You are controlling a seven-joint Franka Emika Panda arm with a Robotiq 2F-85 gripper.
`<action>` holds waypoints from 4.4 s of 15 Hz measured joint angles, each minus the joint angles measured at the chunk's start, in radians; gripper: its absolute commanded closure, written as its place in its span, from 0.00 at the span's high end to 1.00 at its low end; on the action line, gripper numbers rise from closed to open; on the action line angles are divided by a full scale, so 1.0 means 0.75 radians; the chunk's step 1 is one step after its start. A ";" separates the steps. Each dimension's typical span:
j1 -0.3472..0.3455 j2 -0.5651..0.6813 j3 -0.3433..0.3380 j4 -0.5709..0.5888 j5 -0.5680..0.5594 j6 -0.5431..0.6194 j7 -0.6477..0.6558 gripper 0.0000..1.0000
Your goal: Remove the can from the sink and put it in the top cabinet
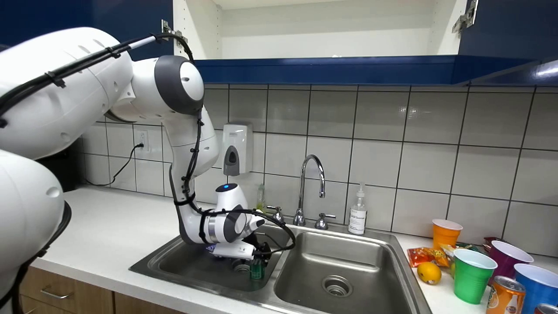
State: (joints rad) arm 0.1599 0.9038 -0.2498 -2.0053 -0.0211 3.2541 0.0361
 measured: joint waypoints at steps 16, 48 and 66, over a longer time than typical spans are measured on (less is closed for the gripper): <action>0.021 0.011 -0.020 0.009 0.031 0.023 0.000 1.00; 0.032 0.080 -0.031 0.104 0.044 0.027 0.000 0.72; 0.032 0.094 -0.033 0.135 0.044 0.010 0.000 0.40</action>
State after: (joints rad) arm 0.1837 0.9747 -0.2744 -1.9036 0.0118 3.2617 0.0362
